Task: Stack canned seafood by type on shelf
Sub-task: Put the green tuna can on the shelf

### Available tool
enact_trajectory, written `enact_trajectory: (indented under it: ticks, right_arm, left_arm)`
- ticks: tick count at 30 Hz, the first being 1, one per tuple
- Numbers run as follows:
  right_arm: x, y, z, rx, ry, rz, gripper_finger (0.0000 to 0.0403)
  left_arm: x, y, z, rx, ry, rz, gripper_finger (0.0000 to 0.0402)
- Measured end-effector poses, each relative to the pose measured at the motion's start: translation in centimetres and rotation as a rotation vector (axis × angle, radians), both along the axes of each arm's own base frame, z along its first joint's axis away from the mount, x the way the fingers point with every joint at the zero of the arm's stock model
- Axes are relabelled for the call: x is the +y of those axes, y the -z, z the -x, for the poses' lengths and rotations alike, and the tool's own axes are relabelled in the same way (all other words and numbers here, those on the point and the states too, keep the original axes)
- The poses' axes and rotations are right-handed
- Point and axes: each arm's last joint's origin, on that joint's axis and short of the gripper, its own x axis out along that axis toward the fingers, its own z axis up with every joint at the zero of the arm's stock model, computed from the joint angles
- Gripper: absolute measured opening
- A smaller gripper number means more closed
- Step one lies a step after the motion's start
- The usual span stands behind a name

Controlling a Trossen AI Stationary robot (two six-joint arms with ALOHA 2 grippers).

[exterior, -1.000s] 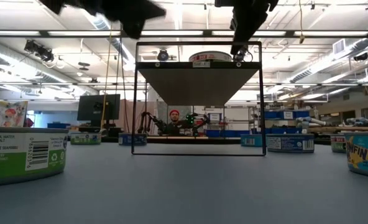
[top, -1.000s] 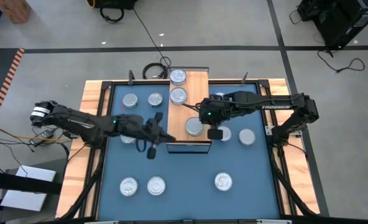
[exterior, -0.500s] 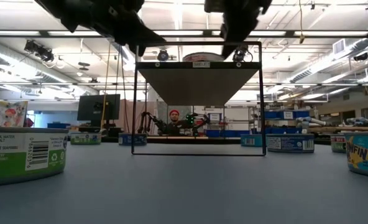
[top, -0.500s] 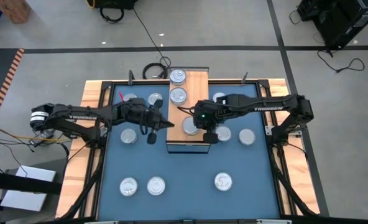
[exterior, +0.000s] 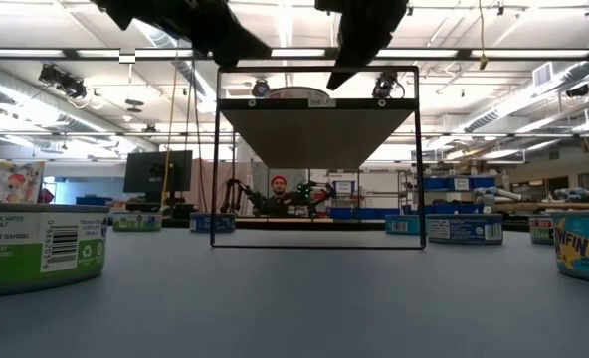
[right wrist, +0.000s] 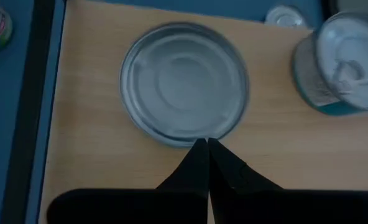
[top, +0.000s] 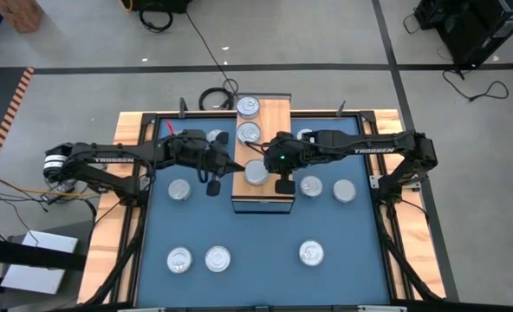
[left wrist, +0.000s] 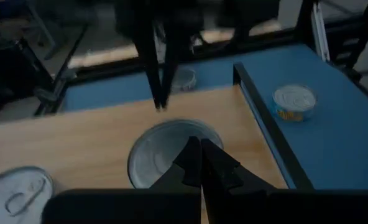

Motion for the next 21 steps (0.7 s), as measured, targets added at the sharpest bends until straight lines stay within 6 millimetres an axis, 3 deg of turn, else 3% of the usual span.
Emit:
enact_trajectory:
  ticks: [3,11,21]
  right_arm:
    - [0.0,-0.3,0.3,0.0,0.011,0.02,0.0003]
    - [-0.5,1.6,0.3,-0.021,0.038,0.075,0.0003]
    - [-1.3,1.2,-0.1,-0.088,0.086,0.145,0.0015]
  left_arm:
    - [0.0,0.1,-0.6,0.023,0.03,-0.006,0.0]
    - [0.1,0.8,-1.3,0.051,0.045,-0.022,0.0001]
    - [0.2,0.9,-1.2,0.058,0.06,-0.099,0.0001]
